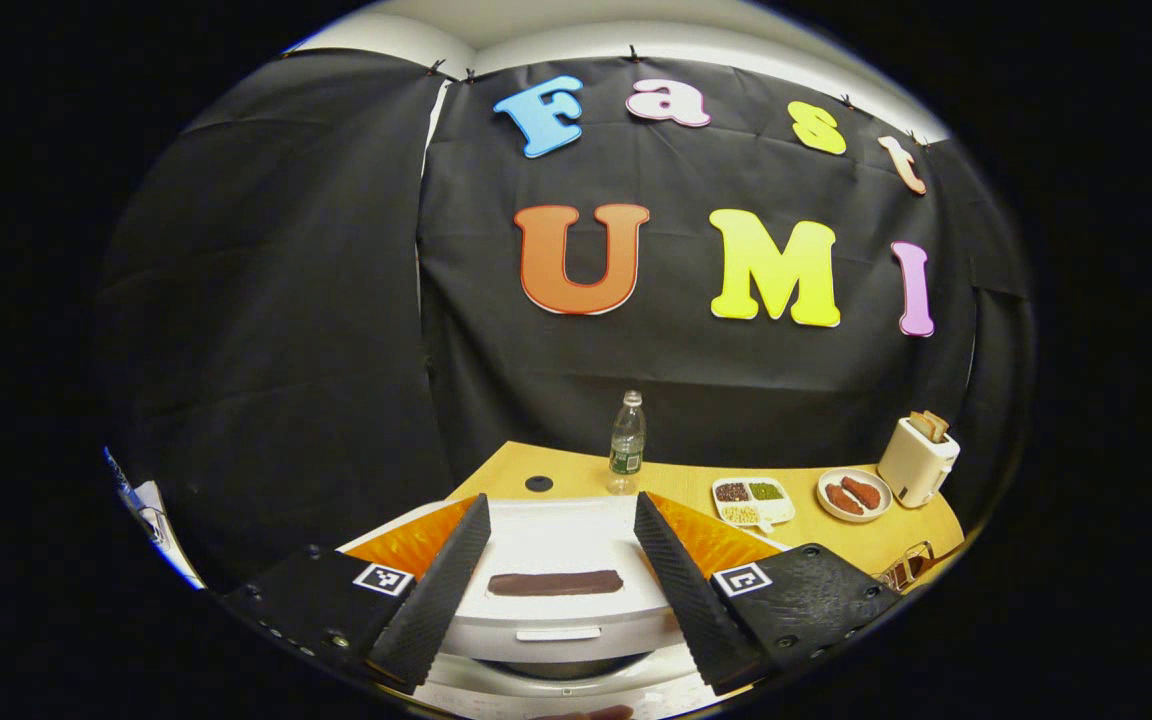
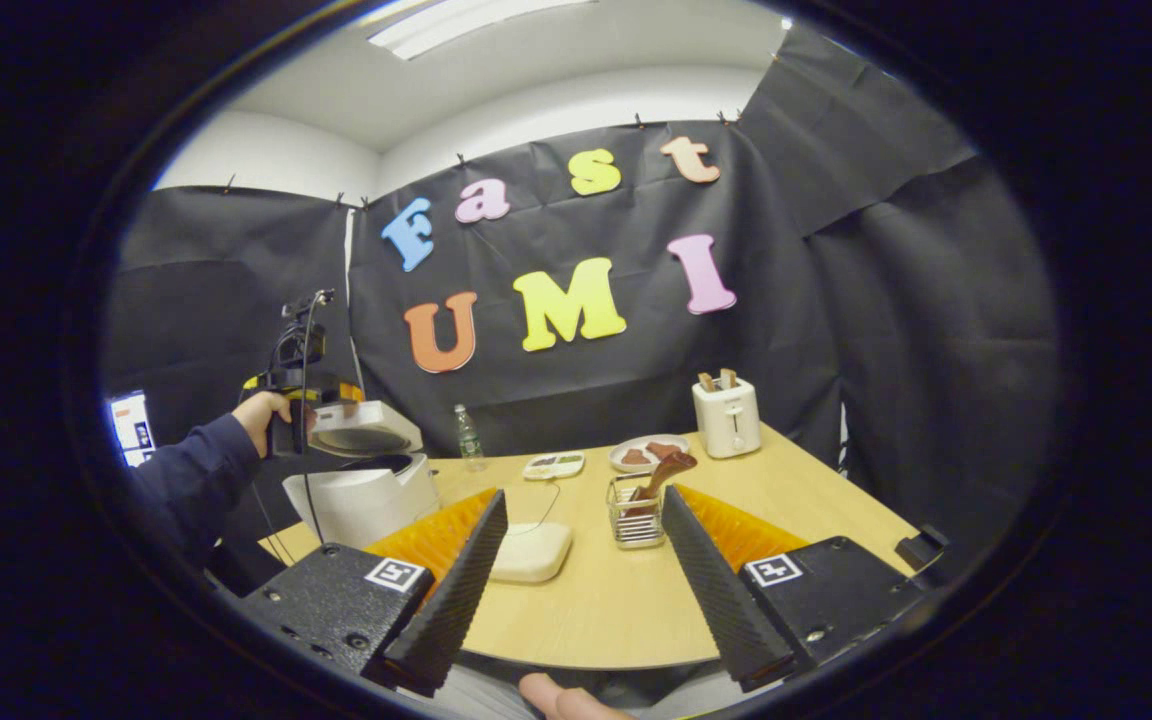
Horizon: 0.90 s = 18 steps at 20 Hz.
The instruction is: Close the left gripper, press the button to open the rice cooker; take a wooden spoon from the chopstick holder with the right hand, scoop a spoonful of rice and pour it into the rice cooker, then put the wooden spoon back into the chopstick holder.
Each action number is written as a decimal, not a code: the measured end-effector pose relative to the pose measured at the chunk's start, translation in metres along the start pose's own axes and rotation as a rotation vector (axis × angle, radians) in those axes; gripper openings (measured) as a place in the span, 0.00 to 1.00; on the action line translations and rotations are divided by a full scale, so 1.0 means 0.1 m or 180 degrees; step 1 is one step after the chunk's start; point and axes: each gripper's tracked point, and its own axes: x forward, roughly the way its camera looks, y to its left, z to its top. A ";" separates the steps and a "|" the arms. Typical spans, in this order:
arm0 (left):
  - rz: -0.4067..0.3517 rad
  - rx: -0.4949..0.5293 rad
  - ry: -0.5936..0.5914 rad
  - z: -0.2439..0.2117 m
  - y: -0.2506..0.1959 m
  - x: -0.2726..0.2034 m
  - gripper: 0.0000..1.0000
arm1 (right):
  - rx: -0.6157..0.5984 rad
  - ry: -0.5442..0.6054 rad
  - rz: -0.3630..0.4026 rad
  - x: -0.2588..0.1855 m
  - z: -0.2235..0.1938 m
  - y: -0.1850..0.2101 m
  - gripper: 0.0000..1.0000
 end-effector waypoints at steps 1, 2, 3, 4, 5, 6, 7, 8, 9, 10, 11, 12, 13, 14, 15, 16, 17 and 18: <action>-0.0003 -0.0018 0.0012 -0.05 0.01 -0.03 0.93 | -0.0062 -0.0056 -0.0031 -0.04 0.05 0.00 1.00; 0.0007 -0.0034 0.0032 -0.10 0.02 -0.05 0.93 | -0.0135 -0.0115 -0.0043 -0.08 0.08 0.02 1.00; 0.0023 -0.0024 0.0074 -0.18 0.03 -0.05 0.93 | -0.0201 -0.0176 -0.0057 -0.11 0.13 0.02 1.00; 0.0024 -0.0007 0.0132 -0.26 0.01 -0.06 0.91 | -0.0236 -0.0239 -0.0098 -0.13 0.17 -0.01 1.00; 0.0026 0.0000 0.0174 -0.31 0.02 -0.08 0.90 | -0.0240 -0.0296 -0.0157 -0.13 0.20 -0.06 1.00; 0.0017 0.0026 0.0168 -0.33 0.02 -0.10 0.91 | -0.0223 -0.0345 -0.0211 -0.14 0.22 -0.10 1.00; 0.0013 0.0052 0.0170 -0.36 0.01 -0.11 0.92 | -0.0197 -0.0368 -0.0244 -0.13 0.23 -0.13 0.95; 0.0009 0.0058 0.0169 -0.38 0.02 -0.12 0.92 | -0.0174 -0.0346 -0.0267 -0.13 0.20 -0.16 1.00; 0.0001 0.0060 0.0195 -0.43 0.03 -0.12 0.92 | -0.0157 -0.0321 -0.0274 -0.11 0.18 -0.18 1.00; -0.0012 0.0070 0.0225 -0.48 0.02 -0.12 0.92 | -0.0147 -0.0305 -0.0275 -0.10 0.18 -0.19 1.00; -0.0034 0.0086 0.0276 -0.53 0.02 -0.11 0.92 | -0.0141 -0.0298 -0.0285 -0.10 0.19 -0.21 1.00; -0.0057 0.0095 0.0346 -0.59 0.01 -0.11 0.92 | -0.0134 -0.0299 -0.0296 -0.10 0.19 -0.22 1.00; -0.0071 0.0098 0.0411 -0.65 0.01 -0.11 0.92 | -0.0132 -0.0307 -0.0297 -0.10 0.20 -0.22 1.00; -0.0085 0.0114 0.0489 -0.72 0.01 -0.11 0.92 | -0.0143 -0.0312 -0.0285 -0.12 0.19 -0.21 1.00; -0.0087 0.0139 0.0581 -0.81 0.01 -0.12 0.92 | -0.0158 -0.0321 -0.0274 -0.13 0.19 -0.19 1.00; -0.0083 0.0167 0.0623 -0.85 0.01 -0.13 0.92 | -0.0168 -0.0334 -0.0264 -0.14 0.20 -0.18 0.96; -0.0075 0.0181 0.0603 -0.85 0.02 -0.13 0.93 | -0.0181 -0.0349 -0.0250 -0.15 0.21 -0.17 1.00; -0.0070 0.0176 0.0597 -0.84 0.04 -0.13 0.93 | -0.0198 -0.0363 -0.0237 -0.17 0.22 -0.15 1.00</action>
